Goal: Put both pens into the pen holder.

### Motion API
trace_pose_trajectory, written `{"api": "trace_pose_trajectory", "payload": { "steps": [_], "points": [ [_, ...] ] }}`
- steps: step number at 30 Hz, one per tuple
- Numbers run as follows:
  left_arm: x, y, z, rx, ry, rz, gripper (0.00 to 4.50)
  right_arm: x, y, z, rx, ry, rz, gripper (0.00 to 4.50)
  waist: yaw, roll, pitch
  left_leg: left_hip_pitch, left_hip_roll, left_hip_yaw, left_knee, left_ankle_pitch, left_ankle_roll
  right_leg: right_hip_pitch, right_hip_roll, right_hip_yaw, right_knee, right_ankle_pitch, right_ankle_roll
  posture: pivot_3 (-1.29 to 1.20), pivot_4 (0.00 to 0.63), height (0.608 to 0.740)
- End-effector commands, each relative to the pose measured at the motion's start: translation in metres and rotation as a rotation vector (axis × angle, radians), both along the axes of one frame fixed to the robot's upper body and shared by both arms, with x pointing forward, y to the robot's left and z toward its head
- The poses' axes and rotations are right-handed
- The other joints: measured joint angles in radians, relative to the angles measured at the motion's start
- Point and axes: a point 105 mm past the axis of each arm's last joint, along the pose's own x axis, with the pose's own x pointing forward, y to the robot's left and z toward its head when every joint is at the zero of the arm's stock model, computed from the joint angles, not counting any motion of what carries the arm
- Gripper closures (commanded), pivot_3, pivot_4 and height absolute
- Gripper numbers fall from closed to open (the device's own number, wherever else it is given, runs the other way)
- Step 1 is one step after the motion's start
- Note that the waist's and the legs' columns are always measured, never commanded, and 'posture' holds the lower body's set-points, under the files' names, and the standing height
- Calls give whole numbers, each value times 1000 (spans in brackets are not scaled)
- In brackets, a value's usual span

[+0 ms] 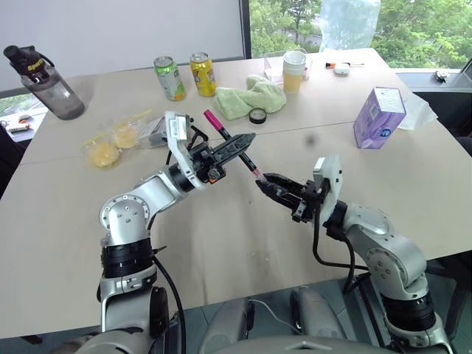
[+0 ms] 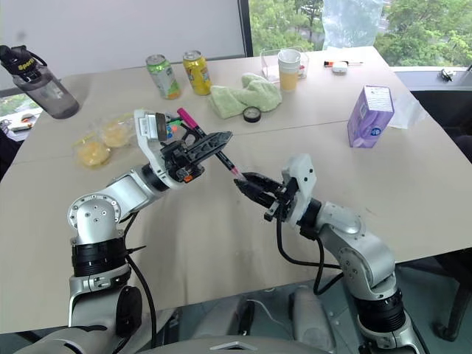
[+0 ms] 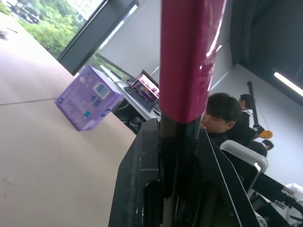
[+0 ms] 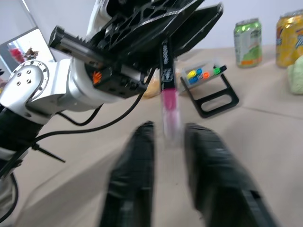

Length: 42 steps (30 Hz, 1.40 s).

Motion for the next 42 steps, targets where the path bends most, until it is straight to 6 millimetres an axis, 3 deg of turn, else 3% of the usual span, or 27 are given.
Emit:
{"api": "trace_pose_trajectory", "payload": {
  "steps": [1,6,11,13,15,19,23,31,42],
  "points": [
    [10,1,13,93,-122,112,4493,0,-15,0,-43,-5,-21,2333,4,0,0,0,0,0,0,0,0,0,0,0,0,0,0,0,150,740],
    [27,-4,0,193,-122,222,4493,21,-64,7,-79,-54,-181,2333,16,0,0,0,0,0,0,0,0,1,0,0,-1,0,0,0,150,740],
    [50,4,-25,617,-397,496,4493,16,-100,16,-121,-95,-164,2333,24,0,0,0,0,1,-1,0,0,0,0,1,-1,0,0,0,150,740],
    [57,10,-23,628,-460,591,4493,12,-106,17,-140,-108,-133,2333,23,0,0,0,0,2,-1,0,0,0,0,1,-2,0,0,0,150,740],
    [61,15,-19,609,-485,668,4493,10,-109,21,-138,-124,-114,2333,26,-1,0,0,0,1,-1,0,0,0,0,1,-2,0,0,0,150,740],
    [64,21,-26,1052,-899,762,4493,11,-110,32,-117,-159,-109,2333,22,-1,1,-1,0,1,-1,0,0,0,0,1,-2,0,0,0,150,740],
    [66,29,-13,1119,-1039,912,4493,12,-111,30,-104,-153,-118,2333,32,-2,1,-1,0,1,-1,0,1,0,-1,1,-2,0,0,0,150,740],
    [61,28,-2,1315,-1349,984,4493,12,-108,36,-73,-171,-83,2333,43,-2,1,-1,0,1,-1,0,1,0,-1,0,-2,0,0,0,150,740],
    [79,56,7,1336,-1260,1109,4493,13,-105,38,-66,-175,-72,2333,48,-2,1,-1,0,1,-1,0,1,0,-1,0,-1,0,0,0,150,740]
  ]
}}
